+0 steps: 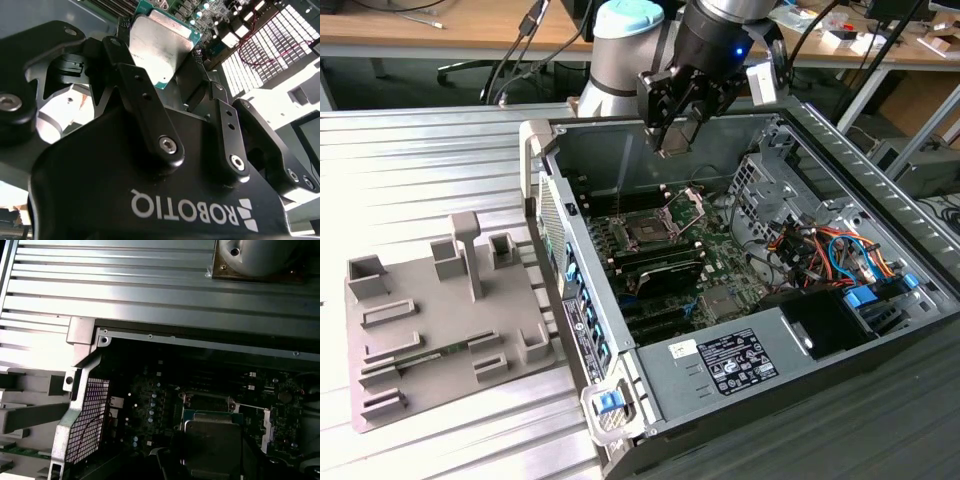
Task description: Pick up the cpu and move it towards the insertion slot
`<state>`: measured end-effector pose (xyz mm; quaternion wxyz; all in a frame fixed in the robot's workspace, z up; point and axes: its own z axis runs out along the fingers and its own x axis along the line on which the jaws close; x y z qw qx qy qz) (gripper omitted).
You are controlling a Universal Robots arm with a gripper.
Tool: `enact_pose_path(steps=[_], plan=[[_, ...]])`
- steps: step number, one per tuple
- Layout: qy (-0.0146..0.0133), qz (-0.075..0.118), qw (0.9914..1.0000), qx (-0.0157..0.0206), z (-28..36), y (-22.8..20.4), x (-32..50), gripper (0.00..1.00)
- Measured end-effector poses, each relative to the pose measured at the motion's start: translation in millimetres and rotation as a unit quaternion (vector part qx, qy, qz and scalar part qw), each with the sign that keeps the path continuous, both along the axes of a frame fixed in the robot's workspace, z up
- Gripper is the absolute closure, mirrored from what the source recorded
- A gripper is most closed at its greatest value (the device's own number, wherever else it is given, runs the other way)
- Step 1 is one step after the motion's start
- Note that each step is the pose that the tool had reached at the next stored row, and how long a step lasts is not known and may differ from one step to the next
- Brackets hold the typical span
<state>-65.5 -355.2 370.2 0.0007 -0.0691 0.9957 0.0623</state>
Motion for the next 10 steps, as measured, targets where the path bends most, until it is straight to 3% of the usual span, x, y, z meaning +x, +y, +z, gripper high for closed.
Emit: enact_pose_path(steps=[10], plan=[[0.0000,0.000,1.00000,0.0000,-6.1,-2.3,8.8,0.45]])
